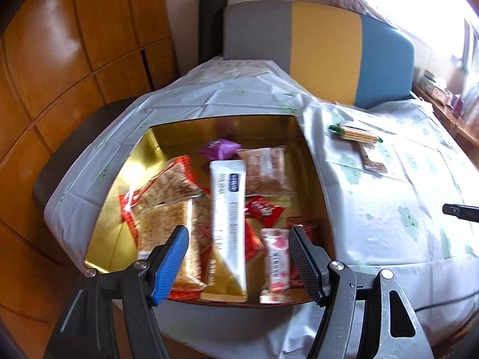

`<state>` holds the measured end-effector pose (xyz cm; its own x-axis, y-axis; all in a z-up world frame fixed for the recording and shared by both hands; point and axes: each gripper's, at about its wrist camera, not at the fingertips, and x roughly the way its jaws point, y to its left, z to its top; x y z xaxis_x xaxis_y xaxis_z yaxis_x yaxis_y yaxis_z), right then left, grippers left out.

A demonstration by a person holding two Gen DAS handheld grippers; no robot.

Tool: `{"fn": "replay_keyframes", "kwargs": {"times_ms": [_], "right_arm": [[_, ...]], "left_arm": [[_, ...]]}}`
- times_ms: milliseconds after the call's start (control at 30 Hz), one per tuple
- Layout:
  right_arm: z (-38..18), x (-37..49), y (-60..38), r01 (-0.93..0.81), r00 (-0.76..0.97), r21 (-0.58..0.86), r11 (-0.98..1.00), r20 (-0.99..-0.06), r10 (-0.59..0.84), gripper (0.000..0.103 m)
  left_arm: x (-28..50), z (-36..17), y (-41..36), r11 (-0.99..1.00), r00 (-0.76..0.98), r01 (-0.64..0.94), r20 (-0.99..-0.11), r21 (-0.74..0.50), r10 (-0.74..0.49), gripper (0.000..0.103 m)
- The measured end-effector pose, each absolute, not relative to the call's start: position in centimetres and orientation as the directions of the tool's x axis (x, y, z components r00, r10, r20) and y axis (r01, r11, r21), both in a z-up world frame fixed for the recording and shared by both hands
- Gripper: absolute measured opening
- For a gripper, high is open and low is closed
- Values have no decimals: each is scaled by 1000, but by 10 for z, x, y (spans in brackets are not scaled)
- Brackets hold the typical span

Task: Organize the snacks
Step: 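Withdraw the open right gripper from the tin, then grasp the white BA ZHEN snack pack on the cloth with the left gripper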

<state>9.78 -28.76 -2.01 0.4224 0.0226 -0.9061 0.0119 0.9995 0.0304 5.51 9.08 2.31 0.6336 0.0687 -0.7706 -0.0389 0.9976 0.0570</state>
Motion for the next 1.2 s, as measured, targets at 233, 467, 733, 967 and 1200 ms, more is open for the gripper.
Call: {"fn": "replay_keyframes", "kwargs": {"times_ms": [233, 467, 733, 967, 1200], "right_arm": [[-18, 104, -329, 193, 417, 124, 973, -908, 33, 39], [-12, 101, -329, 207, 429, 158, 966, -902, 55, 39], [-5, 99, -325, 184, 444, 184, 966, -892, 85, 39], [0, 99, -321, 160, 455, 219, 963, -882, 125, 39], [4, 100, -322, 150, 459, 265, 953, -872, 170, 39]], "left_arm": [[74, 30, 50, 998, 617, 50, -787, 34, -4, 70], [108, 36, -20, 980, 618, 189, -783, 58, -73, 70], [165, 3, -92, 957, 551, 281, -828, 70, -101, 71], [214, -21, -121, 957, 537, 279, -839, 73, -93, 71], [252, -45, -136, 956, 523, 281, -849, 89, -74, 72]]}}
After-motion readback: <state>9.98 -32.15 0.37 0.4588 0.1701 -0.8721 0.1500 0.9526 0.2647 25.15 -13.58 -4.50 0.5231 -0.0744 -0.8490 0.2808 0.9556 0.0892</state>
